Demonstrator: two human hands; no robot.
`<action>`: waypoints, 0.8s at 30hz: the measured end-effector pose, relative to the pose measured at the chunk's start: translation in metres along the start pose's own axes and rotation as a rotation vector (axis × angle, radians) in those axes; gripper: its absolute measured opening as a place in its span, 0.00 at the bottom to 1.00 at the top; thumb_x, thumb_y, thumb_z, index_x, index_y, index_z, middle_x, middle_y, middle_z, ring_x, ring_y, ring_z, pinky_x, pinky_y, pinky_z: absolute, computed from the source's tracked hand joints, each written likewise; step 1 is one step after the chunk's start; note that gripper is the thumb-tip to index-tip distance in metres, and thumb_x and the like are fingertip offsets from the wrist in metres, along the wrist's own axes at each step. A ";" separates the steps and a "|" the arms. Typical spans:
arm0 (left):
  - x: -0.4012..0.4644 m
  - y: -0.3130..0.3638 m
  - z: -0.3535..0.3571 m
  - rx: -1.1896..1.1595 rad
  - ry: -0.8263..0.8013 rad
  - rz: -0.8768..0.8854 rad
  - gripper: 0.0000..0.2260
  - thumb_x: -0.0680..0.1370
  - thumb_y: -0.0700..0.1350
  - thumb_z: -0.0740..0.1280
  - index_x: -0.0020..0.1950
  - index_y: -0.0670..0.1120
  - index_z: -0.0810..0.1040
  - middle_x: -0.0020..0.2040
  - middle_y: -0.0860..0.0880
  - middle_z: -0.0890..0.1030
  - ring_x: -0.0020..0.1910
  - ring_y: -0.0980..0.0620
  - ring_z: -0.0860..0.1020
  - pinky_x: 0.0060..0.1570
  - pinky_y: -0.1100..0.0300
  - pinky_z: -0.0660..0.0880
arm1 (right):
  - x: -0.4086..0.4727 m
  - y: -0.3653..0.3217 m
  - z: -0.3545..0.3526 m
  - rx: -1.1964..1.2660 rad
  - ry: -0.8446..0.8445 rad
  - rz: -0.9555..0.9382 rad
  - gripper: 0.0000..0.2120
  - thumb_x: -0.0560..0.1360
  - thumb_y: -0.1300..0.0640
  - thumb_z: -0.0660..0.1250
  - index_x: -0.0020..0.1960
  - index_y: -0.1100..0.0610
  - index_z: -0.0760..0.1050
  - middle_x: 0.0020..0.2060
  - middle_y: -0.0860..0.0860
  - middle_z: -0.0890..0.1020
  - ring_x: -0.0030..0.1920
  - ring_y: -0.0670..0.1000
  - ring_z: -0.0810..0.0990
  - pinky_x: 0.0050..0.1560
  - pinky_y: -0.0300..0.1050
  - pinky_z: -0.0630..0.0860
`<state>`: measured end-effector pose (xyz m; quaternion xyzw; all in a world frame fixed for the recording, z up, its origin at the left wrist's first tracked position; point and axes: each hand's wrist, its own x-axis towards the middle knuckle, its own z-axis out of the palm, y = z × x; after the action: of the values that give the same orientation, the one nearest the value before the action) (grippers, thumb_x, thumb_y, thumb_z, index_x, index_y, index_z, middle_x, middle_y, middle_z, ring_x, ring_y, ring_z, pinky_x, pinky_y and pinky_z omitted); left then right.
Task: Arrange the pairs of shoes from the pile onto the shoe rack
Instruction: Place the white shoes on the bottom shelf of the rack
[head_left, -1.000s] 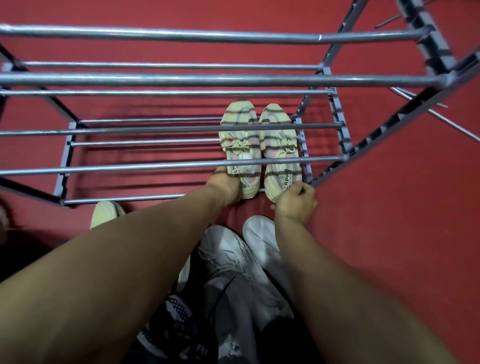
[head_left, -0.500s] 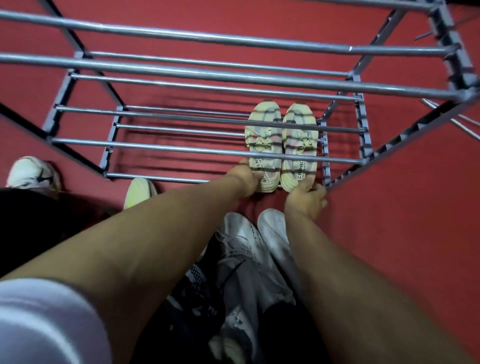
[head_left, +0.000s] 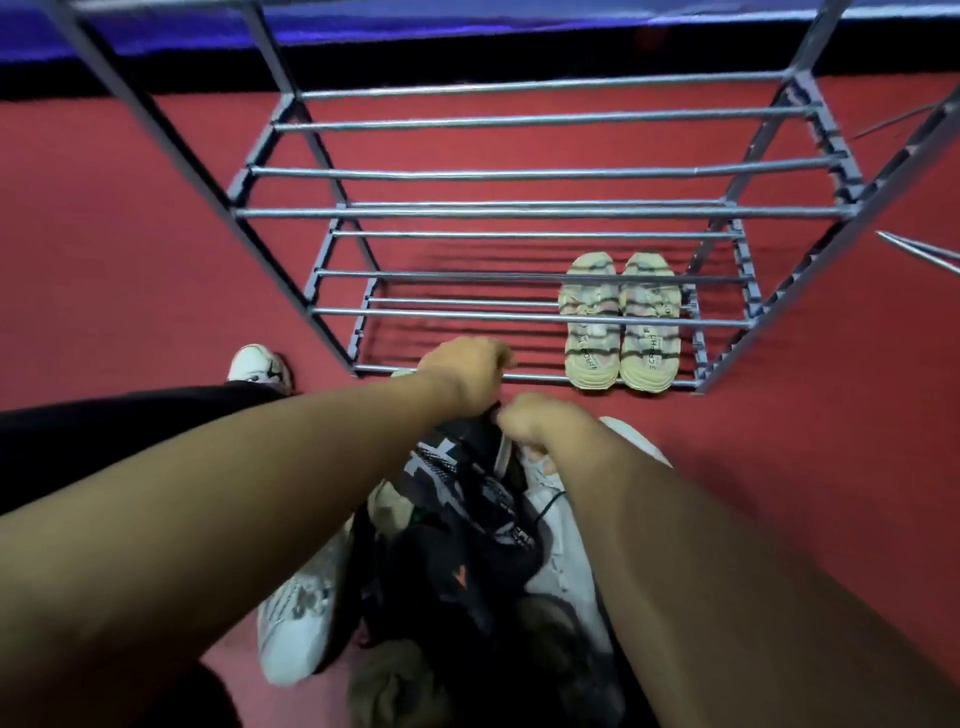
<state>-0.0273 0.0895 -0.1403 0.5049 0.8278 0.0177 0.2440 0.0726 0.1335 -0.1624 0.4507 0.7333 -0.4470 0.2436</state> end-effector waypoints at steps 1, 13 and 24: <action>-0.008 -0.007 -0.005 0.021 -0.005 0.006 0.16 0.76 0.44 0.60 0.62 0.54 0.77 0.61 0.48 0.81 0.59 0.43 0.78 0.54 0.55 0.75 | -0.012 -0.007 0.008 -0.056 -0.068 -0.017 0.19 0.81 0.48 0.56 0.66 0.59 0.71 0.58 0.58 0.78 0.53 0.57 0.76 0.58 0.50 0.71; -0.078 -0.064 -0.005 -0.302 0.078 -0.050 0.08 0.80 0.44 0.60 0.54 0.49 0.79 0.55 0.47 0.83 0.53 0.45 0.81 0.54 0.57 0.76 | -0.058 0.027 0.095 0.172 0.078 0.208 0.40 0.50 0.28 0.72 0.52 0.53 0.77 0.60 0.55 0.78 0.62 0.58 0.76 0.64 0.52 0.74; -0.113 -0.102 0.056 -0.287 -0.079 -0.271 0.19 0.79 0.53 0.61 0.68 0.46 0.68 0.65 0.41 0.77 0.63 0.40 0.75 0.61 0.54 0.70 | -0.068 0.051 0.083 0.959 0.450 0.151 0.18 0.68 0.43 0.73 0.49 0.57 0.79 0.45 0.54 0.85 0.45 0.56 0.85 0.53 0.53 0.81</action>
<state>-0.0458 -0.0679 -0.1743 0.3490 0.8671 0.0827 0.3458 0.1459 0.0410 -0.1733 0.6474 0.4466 -0.6056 -0.1213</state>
